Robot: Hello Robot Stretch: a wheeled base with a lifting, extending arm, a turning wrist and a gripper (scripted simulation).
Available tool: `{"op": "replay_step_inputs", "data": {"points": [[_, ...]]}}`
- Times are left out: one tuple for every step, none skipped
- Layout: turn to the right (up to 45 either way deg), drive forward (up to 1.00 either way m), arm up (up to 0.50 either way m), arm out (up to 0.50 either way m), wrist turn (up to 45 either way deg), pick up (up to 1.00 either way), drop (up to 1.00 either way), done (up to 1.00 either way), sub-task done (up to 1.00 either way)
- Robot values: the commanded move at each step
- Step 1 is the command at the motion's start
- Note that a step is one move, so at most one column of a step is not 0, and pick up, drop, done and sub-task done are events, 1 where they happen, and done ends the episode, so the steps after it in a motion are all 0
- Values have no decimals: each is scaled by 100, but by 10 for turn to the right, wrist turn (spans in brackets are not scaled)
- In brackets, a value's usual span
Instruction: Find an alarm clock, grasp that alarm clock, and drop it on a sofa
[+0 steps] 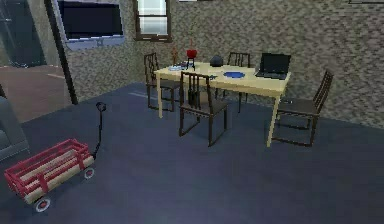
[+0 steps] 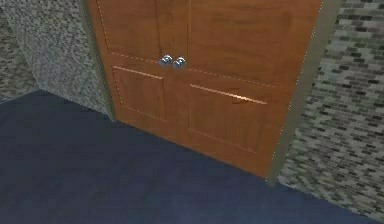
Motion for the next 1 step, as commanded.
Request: {"op": "replay_step_inputs", "data": {"points": [[-90, 0, 0, 0, 0, 0, 0, 0, 0]]}}
